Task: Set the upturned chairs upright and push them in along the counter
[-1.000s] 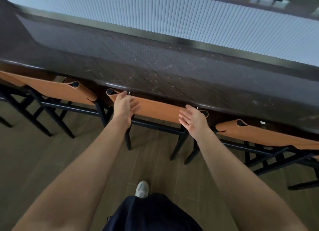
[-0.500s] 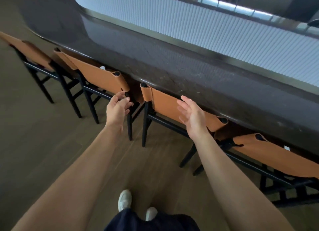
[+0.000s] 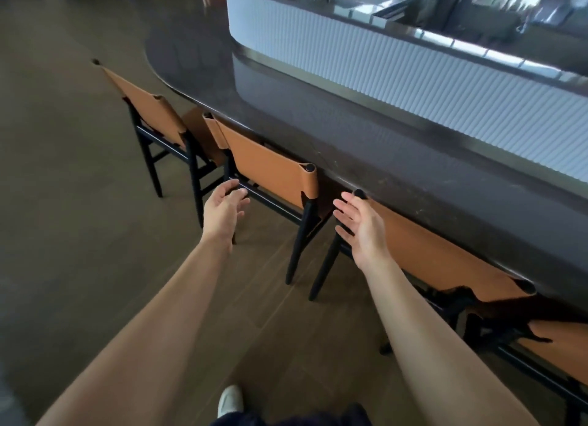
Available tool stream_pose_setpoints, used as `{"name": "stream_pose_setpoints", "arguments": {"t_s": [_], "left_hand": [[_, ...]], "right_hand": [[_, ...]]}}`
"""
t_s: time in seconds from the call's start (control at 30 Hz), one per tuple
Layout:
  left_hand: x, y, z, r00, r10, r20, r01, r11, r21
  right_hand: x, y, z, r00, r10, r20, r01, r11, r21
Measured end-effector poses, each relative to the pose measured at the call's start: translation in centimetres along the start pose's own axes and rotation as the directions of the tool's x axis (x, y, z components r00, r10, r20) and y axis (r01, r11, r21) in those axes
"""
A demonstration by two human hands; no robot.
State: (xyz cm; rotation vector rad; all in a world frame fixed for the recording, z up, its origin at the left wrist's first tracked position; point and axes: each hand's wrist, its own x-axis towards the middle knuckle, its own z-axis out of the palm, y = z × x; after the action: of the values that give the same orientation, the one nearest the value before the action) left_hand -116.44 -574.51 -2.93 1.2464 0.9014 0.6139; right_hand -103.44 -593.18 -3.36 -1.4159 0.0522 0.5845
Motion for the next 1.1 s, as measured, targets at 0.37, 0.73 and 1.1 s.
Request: {"name": "stream_pose_setpoints", "arguments": {"t_s": [0.37,0.73,1.1], "left_hand": [[11.2,3.0,-7.3,0.997,-0.032,0.063,0.03,0.999,0.025],[24.1,3.5,-3.9,0.931,-0.27,0.244,0.269,0.962,0.04],[35.2,3.4,0.7,0.8,-0.532,0.277,0.566,0.823,-0.054]], "right_hand": [[3.7,1.9,12.4,0.999,0.035,0.008,-0.036,0.995,0.089],[14.9,2.0,17.2,0.968,0.249,0.018,-0.246,0.939,0.239],[23.1,1.6,21.2,0.89,0.455,-0.03,-0.405,0.82,0.404]]}}
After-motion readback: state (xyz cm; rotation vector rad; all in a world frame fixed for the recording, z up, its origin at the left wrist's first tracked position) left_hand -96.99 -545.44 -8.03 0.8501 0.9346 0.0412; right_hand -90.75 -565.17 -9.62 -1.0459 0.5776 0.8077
